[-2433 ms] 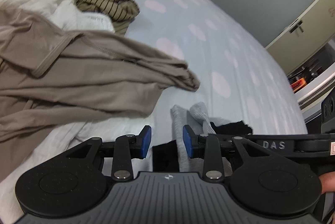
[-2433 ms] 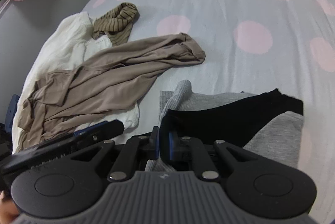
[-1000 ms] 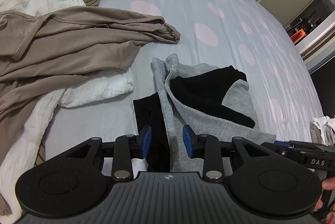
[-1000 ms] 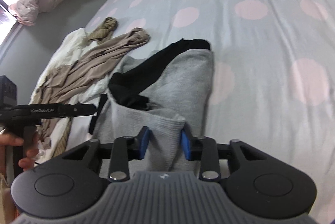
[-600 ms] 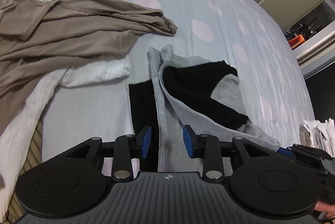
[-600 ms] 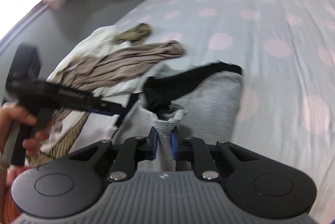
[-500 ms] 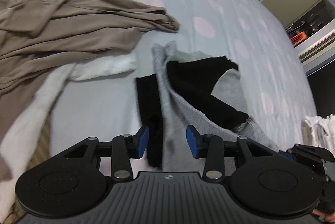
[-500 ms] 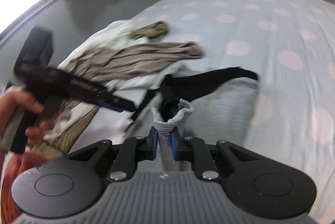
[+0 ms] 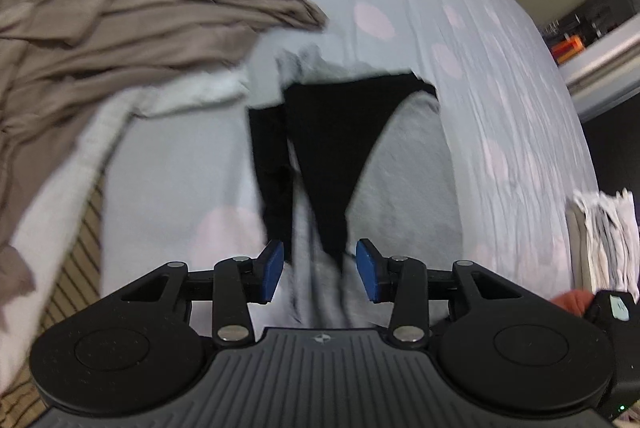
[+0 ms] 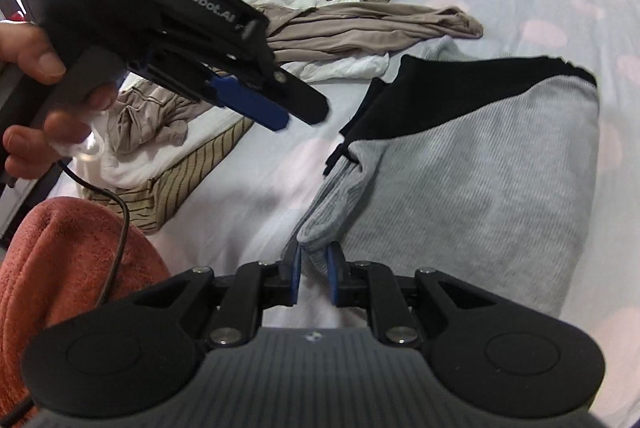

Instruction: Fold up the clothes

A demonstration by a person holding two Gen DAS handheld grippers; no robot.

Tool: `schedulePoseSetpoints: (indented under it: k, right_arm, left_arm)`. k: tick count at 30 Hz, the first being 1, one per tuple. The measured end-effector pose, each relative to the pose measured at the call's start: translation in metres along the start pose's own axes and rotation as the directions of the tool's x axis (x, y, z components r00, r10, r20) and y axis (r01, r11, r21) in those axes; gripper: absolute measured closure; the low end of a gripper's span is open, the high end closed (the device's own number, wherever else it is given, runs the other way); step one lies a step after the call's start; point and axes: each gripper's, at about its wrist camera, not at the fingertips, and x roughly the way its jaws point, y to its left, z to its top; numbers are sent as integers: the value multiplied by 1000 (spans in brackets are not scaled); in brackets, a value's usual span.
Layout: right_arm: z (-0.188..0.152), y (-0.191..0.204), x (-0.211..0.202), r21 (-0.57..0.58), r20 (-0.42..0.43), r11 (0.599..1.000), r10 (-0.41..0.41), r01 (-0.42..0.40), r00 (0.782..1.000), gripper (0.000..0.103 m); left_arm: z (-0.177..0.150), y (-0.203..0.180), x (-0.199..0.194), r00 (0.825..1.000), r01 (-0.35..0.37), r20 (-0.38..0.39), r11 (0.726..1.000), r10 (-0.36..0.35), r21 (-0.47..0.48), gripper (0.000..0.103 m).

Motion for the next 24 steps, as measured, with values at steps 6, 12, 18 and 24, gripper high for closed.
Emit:
schedulePoseSetpoints:
  k: [6, 12, 18, 24]
  right_arm:
    - [-2, 3, 7, 3, -20, 1000, 17, -17, 1000, 85]
    - [-19, -18, -26, 86, 41, 996, -30, 27, 999, 81]
    - [-47, -64, -68, 227, 56, 958, -194, 176, 979, 80]
    - [-61, -84, -73, 290, 1, 946, -154, 147, 988, 54]
  left_arm:
    - [-7, -13, 15, 998, -34, -58, 999, 35, 14, 63]
    - [-11, -19, 31, 991, -85, -106, 996, 87, 28, 61]
    - [-15, -21, 52, 970, -155, -180, 986, 164, 63, 62]
    - [-20, -9, 69, 959, -158, -232, 987, 161, 34, 71]
